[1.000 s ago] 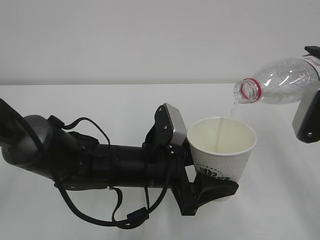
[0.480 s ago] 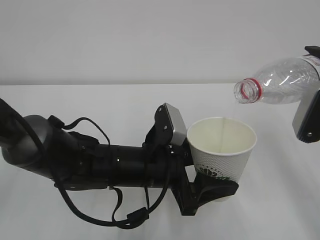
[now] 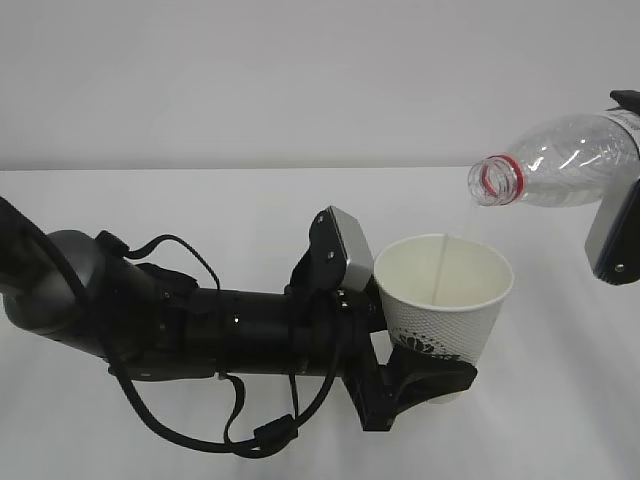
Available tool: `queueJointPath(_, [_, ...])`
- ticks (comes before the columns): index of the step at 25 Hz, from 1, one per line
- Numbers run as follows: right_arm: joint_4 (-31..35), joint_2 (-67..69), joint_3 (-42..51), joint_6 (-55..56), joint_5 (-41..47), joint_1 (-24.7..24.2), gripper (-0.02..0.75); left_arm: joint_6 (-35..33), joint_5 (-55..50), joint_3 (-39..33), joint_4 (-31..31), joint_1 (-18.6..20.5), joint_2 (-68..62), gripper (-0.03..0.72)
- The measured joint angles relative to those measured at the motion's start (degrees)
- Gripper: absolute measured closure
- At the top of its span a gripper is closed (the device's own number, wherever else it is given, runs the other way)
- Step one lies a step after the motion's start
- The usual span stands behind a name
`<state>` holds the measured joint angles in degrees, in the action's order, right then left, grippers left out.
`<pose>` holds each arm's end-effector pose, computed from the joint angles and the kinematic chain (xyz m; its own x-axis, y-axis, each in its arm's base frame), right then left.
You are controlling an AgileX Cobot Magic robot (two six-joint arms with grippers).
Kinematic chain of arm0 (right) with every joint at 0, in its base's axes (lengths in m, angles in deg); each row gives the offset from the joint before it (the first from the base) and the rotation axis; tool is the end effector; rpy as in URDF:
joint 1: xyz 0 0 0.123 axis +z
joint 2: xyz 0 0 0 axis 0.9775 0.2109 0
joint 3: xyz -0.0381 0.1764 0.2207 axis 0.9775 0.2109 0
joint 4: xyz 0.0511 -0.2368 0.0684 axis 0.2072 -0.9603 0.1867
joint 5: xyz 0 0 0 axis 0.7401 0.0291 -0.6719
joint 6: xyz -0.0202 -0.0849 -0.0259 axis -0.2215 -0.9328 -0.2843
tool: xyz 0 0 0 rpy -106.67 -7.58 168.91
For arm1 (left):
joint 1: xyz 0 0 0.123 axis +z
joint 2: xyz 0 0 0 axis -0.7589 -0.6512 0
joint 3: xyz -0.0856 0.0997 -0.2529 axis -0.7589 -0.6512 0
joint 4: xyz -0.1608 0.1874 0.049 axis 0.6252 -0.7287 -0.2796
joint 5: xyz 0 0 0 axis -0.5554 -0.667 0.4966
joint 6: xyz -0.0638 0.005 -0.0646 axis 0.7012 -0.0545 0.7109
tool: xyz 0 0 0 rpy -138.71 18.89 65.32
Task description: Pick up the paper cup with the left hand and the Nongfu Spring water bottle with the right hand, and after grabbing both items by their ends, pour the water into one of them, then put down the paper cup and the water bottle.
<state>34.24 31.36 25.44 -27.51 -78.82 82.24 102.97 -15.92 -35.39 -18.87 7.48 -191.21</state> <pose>0.2394 0.0278 0.2326 0.1753 -0.9832 -0.0501 -0.0898 0.0347 -0.9954 0.2422 -0.2965 0.1119 -0.1876 0.2024 -0.9612 0.9763 0.1461 -0.1598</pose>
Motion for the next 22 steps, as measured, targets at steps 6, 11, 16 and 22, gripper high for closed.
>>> queueJointPath(6, [0.1, 0.0, 0.0, 0.0, -0.1, 0.0, 0.297, 0.0, 0.0, 0.0, 0.0, 0.0, 0.0, 0.146])
queueJointPath(11, [0.3, 0.0, 0.0, -0.1, -0.4, 0.0, 0.297, 0.0, 0.0, 0.0, 0.0, 0.0, 0.0, 0.146])
queueJointPath(16, [0.3, 0.0, 0.0, -0.1, -1.0, 0.0, 0.297, 0.0, 0.0, 0.0, 0.0, 0.0, 0.0, 0.146])
queueJointPath(22, [0.3, 0.0, 0.0, -0.5, -1.1, 0.0, 0.297, 0.0, 0.0, 0.0, 0.0, 0.0, 0.0, 0.146])
